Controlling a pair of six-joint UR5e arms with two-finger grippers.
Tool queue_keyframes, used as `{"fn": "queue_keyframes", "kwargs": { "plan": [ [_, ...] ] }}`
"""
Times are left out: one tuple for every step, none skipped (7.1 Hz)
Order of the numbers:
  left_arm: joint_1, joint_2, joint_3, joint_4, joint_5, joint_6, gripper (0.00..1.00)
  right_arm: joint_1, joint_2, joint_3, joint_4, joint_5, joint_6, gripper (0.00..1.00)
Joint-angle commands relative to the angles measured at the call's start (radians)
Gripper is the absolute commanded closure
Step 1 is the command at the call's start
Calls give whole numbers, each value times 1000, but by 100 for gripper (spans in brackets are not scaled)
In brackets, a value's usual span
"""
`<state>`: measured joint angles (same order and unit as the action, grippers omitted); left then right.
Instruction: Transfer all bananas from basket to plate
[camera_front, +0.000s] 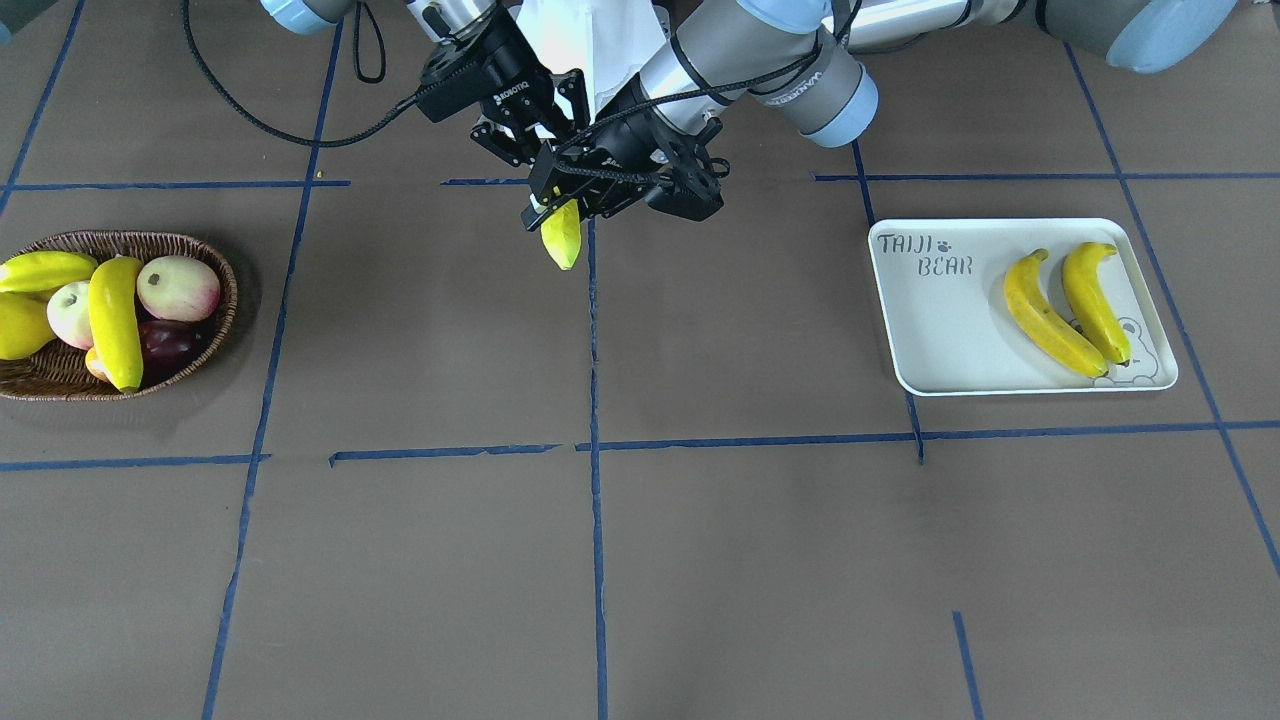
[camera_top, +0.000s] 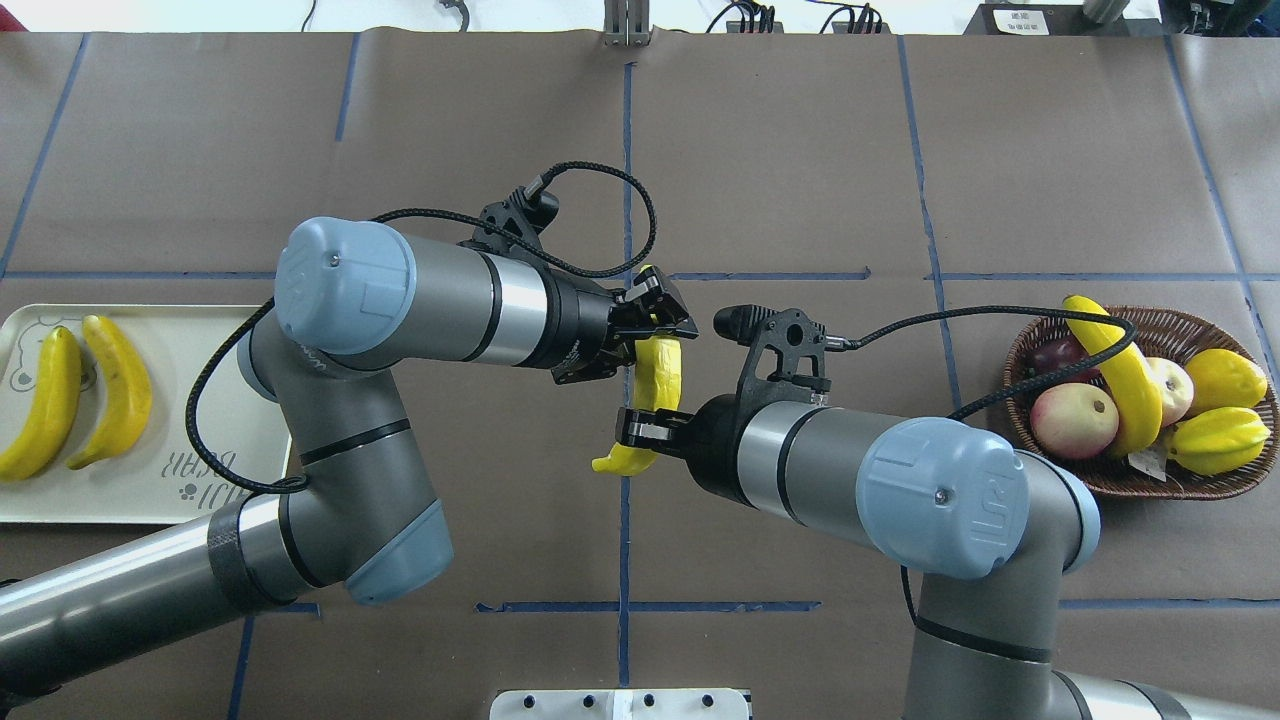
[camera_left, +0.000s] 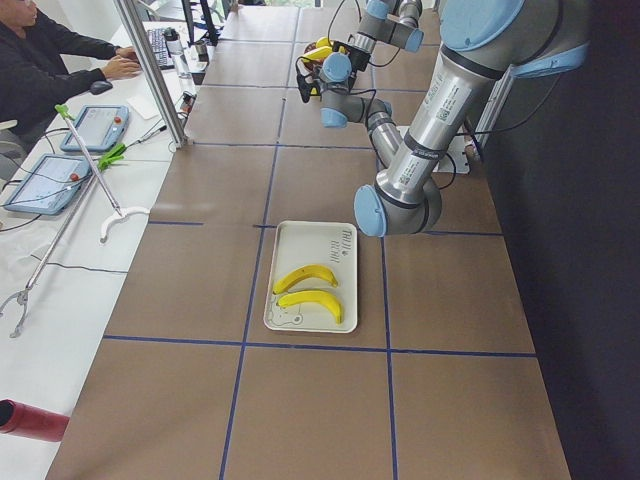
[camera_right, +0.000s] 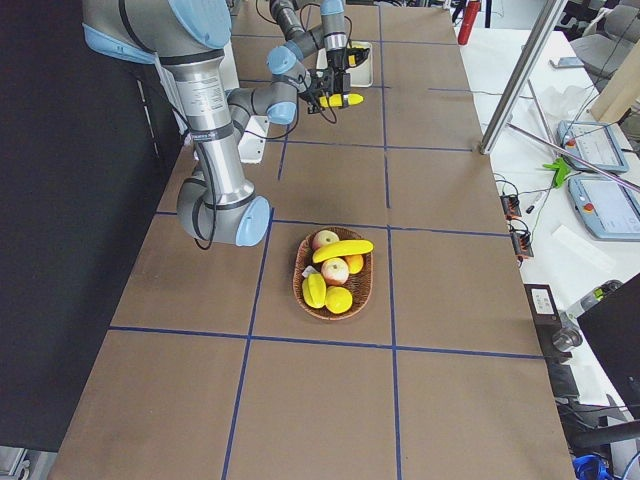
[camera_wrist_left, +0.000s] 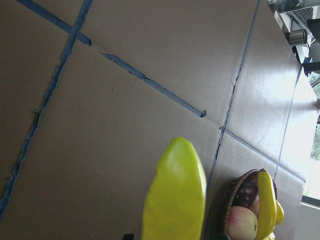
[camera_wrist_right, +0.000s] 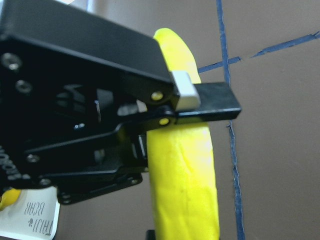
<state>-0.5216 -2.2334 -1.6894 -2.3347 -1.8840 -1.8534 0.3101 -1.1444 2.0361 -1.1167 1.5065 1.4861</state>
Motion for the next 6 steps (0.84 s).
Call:
{"fn": "queue_keyframes", "kwargs": {
  "plan": [
    [-14,6,-9,-8,-1,9,100,3,-8,27,0,1,0,1],
    [-15,6,-9,-6,0,10,100,3,-8,38,0,4,-1,0],
    [-17,9,-7,-6,0,14,100,4,-9,53,0,7,-1,0],
    [-34,9,2,5,2,14,100,7,-15,77,-2,9,-1,0],
    [-67,27,8,9,3,16,100,9,-27,111,-5,11,-1,0],
    [-95,69,20,15,5,16,100,10,-61,162,-9,17,-3,0]
  ]
}}
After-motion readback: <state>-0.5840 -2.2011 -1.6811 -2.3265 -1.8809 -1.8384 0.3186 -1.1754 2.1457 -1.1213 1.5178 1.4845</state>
